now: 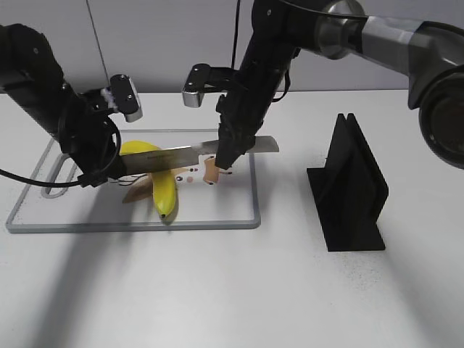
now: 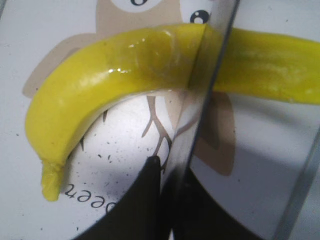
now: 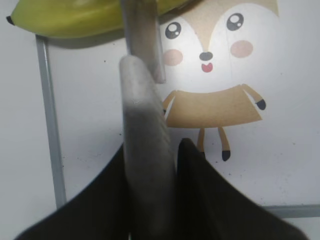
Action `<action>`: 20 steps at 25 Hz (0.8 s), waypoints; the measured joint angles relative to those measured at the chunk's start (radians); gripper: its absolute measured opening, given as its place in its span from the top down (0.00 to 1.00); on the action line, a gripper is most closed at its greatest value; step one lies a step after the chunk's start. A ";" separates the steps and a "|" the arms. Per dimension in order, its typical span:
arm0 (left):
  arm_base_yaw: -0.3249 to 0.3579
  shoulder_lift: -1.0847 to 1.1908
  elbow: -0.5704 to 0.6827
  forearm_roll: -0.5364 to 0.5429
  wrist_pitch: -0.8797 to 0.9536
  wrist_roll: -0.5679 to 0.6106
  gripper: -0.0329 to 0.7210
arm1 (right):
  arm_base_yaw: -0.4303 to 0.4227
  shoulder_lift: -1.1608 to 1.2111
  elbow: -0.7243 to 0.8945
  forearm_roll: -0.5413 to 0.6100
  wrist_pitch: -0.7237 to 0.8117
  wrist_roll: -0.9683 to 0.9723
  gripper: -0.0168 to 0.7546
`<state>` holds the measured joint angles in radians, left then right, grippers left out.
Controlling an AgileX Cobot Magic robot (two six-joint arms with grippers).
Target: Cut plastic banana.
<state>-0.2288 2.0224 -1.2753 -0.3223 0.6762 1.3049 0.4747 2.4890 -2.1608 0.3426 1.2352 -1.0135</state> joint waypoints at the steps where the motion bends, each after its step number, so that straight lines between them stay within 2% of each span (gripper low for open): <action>1: 0.000 -0.008 0.002 0.000 0.001 -0.001 0.91 | 0.002 -0.001 -0.009 -0.005 0.001 0.000 0.72; 10: 0.002 -0.083 -0.026 0.021 0.018 -0.026 0.92 | 0.008 -0.018 -0.138 -0.047 0.003 -0.002 0.71; 20: 0.003 -0.243 -0.058 0.050 0.085 -0.029 0.93 | 0.011 -0.148 -0.144 -0.047 0.005 0.000 0.70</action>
<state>-0.2257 1.7790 -1.3331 -0.2722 0.7614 1.2758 0.4855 2.3407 -2.3051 0.2951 1.2407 -1.0136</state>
